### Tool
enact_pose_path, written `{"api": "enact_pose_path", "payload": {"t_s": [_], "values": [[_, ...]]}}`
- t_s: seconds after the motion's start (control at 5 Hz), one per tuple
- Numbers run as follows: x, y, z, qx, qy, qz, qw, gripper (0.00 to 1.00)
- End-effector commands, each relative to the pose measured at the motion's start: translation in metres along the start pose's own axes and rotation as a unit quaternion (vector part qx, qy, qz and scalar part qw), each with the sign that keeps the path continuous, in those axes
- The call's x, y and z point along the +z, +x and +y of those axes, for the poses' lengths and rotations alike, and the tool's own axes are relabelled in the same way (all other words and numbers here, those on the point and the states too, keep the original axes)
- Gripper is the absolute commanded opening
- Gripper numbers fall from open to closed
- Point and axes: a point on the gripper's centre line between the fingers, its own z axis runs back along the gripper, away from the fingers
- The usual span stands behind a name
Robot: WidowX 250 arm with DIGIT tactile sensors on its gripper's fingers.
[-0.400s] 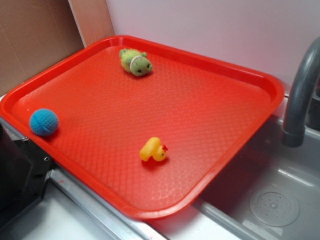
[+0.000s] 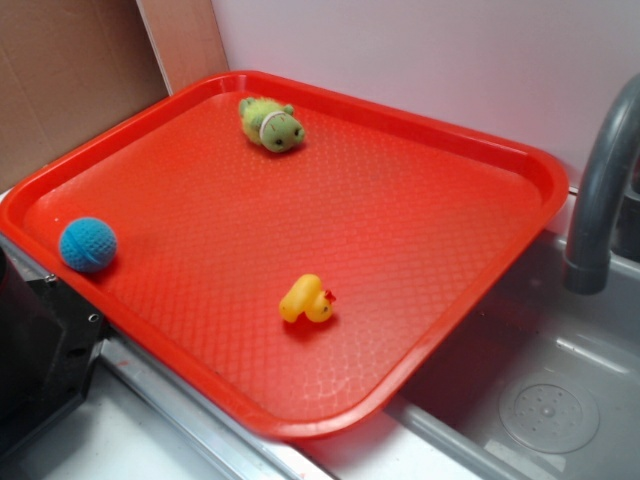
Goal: Grab the yellow duck.
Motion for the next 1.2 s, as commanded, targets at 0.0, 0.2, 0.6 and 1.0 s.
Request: {"api": "enact_pose_path", "payload": {"t_s": [0.0, 0.2, 0.6, 1.0], "values": [[-0.099, -0.013, -0.083, -0.253, 0.053, 0.046, 0.965, 1.0], [-0.116, -0.018, -0.076, -0.37, 0.025, 0.013, 0.928, 1.0], [-0.166, 0.013, -0.077, -0.384, -0.019, 0.002, 0.923, 1.0], [-0.196, 0.035, -0.119, -0.444, -0.046, 0.008, 0.895, 1.0]]}}
